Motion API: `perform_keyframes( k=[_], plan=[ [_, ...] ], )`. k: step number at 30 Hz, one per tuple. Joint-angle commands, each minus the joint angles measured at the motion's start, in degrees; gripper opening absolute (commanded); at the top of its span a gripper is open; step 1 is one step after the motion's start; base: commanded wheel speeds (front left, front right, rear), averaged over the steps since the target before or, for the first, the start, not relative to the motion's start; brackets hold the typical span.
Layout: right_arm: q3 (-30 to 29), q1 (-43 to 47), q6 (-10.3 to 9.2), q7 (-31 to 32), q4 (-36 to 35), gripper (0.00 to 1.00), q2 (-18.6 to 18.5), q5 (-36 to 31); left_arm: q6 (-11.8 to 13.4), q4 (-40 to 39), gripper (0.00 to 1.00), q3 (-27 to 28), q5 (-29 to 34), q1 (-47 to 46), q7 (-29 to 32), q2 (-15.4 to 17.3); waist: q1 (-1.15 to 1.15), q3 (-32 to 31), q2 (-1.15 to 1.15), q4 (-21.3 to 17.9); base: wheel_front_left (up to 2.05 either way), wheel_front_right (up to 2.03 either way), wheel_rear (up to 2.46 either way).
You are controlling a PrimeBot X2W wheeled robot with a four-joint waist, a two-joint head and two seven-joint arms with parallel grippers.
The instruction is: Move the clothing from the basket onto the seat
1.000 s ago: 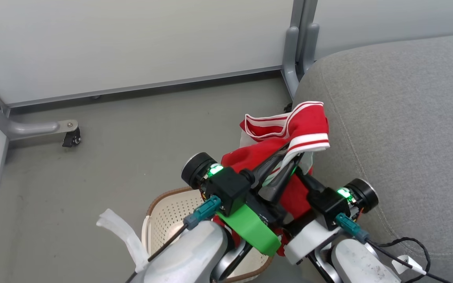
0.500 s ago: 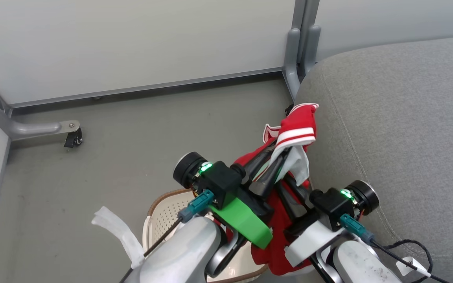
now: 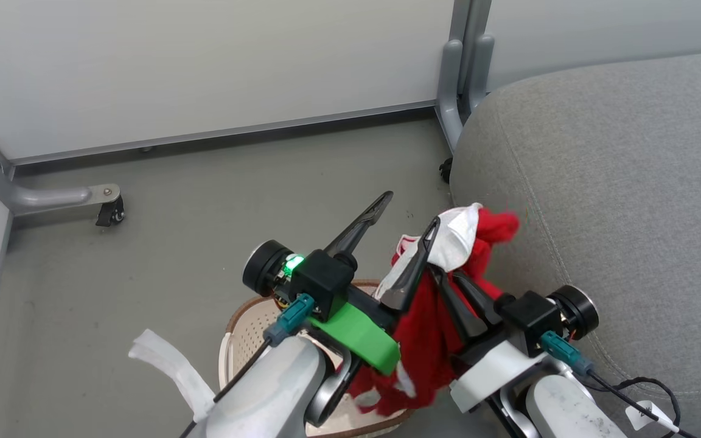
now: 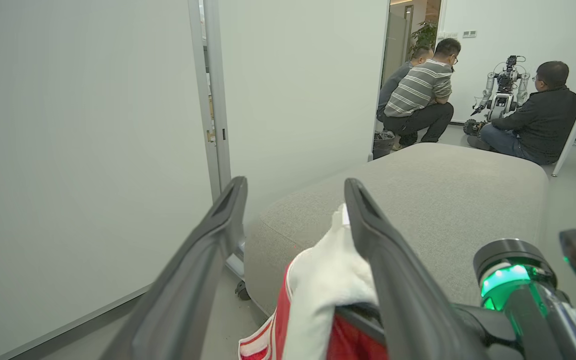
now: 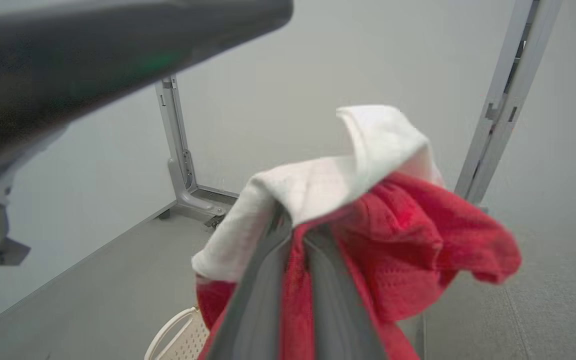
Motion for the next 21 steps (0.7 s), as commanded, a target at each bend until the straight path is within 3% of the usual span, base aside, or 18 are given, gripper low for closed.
perform_keyframes(
  k=[1, 15, 21],
  plan=[
    [-0.2, 0.3, -0.04, -0.2, -0.5, 0.00, -0.2, 0.2, 0.4, -0.2, 1.00, 0.7, 1.1, 0.9, -0.2, 0.5, 0.00, 0.1, 0.00, 0.0, 0.00, 0.00, 0.00],
    [-1.6, 0.3, -0.04, -0.2, -1.9, 0.00, -0.3, 0.0, 0.4, -1.7, 1.00, 4.9, 4.7, 4.3, -0.2, 1.0, 0.00, 0.3, 0.00, 0.4, 0.00, 0.00, 0.00],
    [-3.4, 0.3, -0.04, -0.2, -5.2, 0.00, -0.7, -1.0, 0.6, -2.2, 1.00, 6.2, 6.4, 5.0, -0.2, 1.3, 0.00, 1.0, 0.00, -1.2, 0.00, 0.00, 0.00]
  ],
)
